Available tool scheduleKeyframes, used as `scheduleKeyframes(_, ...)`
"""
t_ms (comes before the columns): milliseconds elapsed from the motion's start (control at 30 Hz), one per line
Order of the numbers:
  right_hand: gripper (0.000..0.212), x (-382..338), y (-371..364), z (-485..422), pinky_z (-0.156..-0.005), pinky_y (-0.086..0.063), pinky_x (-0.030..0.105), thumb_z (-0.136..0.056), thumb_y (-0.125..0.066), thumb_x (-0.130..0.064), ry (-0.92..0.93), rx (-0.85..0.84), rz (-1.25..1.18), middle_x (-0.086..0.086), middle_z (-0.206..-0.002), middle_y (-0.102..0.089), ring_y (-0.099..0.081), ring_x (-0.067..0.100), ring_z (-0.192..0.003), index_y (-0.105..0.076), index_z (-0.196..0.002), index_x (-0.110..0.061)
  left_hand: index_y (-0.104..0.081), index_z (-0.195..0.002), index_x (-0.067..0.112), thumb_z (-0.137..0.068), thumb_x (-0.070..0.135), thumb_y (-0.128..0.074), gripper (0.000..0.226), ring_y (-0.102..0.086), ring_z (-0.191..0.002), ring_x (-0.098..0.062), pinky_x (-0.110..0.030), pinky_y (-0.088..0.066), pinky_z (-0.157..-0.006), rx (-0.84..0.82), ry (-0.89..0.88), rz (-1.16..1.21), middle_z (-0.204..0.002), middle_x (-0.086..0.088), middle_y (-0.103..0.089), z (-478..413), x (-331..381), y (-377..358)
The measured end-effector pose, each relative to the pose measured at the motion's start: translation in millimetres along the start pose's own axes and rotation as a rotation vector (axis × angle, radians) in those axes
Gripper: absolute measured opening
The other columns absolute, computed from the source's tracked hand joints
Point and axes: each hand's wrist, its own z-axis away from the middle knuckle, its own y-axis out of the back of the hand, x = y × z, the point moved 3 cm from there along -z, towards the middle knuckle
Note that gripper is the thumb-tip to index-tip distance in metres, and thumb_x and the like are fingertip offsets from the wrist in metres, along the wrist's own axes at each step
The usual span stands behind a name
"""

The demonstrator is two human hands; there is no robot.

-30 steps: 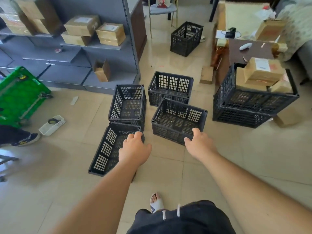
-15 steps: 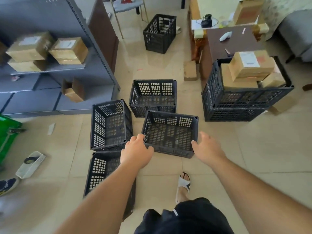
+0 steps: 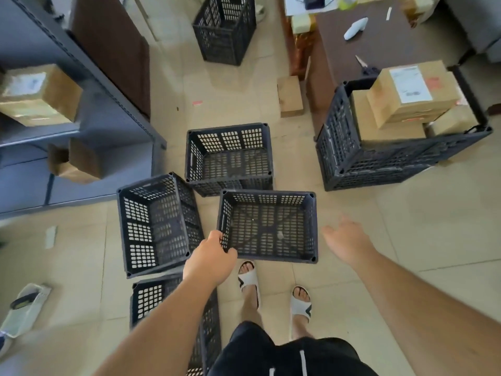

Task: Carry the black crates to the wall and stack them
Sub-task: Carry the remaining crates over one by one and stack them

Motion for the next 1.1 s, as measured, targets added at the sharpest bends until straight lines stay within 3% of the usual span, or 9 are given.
scheduleKeyframes(133,0.055,-26,-7,-38,-0.102,-0.047,0.048,-0.101,-0.045,-0.038,-0.11,0.017,-0.08,0.022,-0.142,-0.048,-0.053,0.042,-0.122,-0.035,-0.149,-0.014,-0.033,-0.152,0.025,-0.092,0.042,-0.049,0.065,-0.063,-0.087,-0.02,-0.037,-0.054,-0.076,-0.064,-0.03,-0.026,-0.101,0.005,-0.065,-61,3,13)
scheduleKeyframes(233,0.058,-45,-24,-64,-0.097,-0.052,0.05,-0.099,-0.045,-0.039,-0.169,0.019,-0.153,0.02,-0.141,-0.049,-0.057,0.042,-0.116,-0.032,-0.15,-0.016,-0.033,-0.153,0.025,-0.093,0.044,-0.05,0.065,-0.06,-0.083,-0.016,-0.034,-0.05,-0.074,-0.119,-0.058,-0.03,-0.091,0.011,-0.058,-106,3,17)
scheduleKeyframes(300,0.057,-53,-39,-82,-0.096,-0.052,0.048,-0.099,-0.045,-0.039,-0.196,0.013,-0.185,0.019,-0.142,-0.047,-0.056,0.042,-0.118,-0.032,-0.15,-0.015,-0.034,-0.154,0.025,-0.093,0.045,-0.051,0.066,-0.061,-0.086,-0.016,-0.035,-0.052,-0.077,-0.152,-0.061,-0.022,-0.098,0.008,-0.059,-135,2,14)
scheduleKeyframes(433,0.056,-50,-72,-126,-0.089,-0.047,0.041,-0.099,-0.045,-0.039,-0.241,0.011,-0.184,0.019,-0.142,-0.048,-0.054,0.043,-0.12,-0.034,-0.149,-0.016,-0.036,-0.153,0.024,-0.097,0.042,-0.052,0.061,-0.056,-0.077,-0.005,-0.032,-0.048,-0.07,-0.186,-0.048,0.026,-0.093,0.013,-0.055,-189,-1,-5)
scheduleKeyframes(667,0.061,-13,-156,-227,-0.096,-0.051,0.052,-0.096,-0.046,-0.04,-0.297,-0.01,-0.127,0.021,-0.136,-0.053,-0.059,0.045,-0.114,-0.032,-0.15,-0.015,-0.041,-0.147,0.025,-0.097,0.04,-0.053,0.053,-0.07,-0.081,-0.018,-0.037,-0.058,-0.078,-0.211,0.059,0.091,-0.096,0.012,-0.062,-292,-38,-90)
scheduleKeyframes(833,0.058,27,-226,-291,-0.095,-0.05,0.049,-0.095,-0.047,-0.039,-0.312,-0.009,-0.122,0.017,-0.134,-0.054,-0.058,0.043,-0.114,-0.036,-0.147,-0.016,-0.042,-0.147,0.021,-0.1,0.038,-0.052,0.051,-0.063,-0.076,-0.01,-0.023,-0.041,-0.056,-0.18,0.116,0.073,-0.091,0.014,-0.061,-356,-76,-156)
scheduleKeyframes(933,0.065,52,-262,-326,-0.097,-0.051,0.05,-0.091,-0.049,-0.044,-0.306,-0.018,-0.102,0.016,-0.135,-0.056,-0.061,0.042,-0.114,-0.036,-0.149,-0.018,-0.043,-0.146,0.021,-0.102,0.037,-0.051,0.048,-0.06,-0.073,-0.01,-0.024,-0.04,-0.054,-0.165,0.161,0.038,-0.11,0.004,-0.066,-391,-96,-189)
scheduleKeyframes(1100,0.065,91,-295,-376,-0.1,-0.049,0.053,-0.094,-0.052,-0.041,-0.333,0.054,-0.032,0.019,-0.14,-0.047,-0.058,0.045,-0.116,-0.033,-0.15,-0.015,-0.042,-0.15,0.019,-0.096,0.036,-0.057,0.059,-0.059,-0.109,-0.028,-0.035,-0.046,-0.085,-0.036,0.228,0.027,-0.141,-0.01,-0.055,-443,-127,-229)
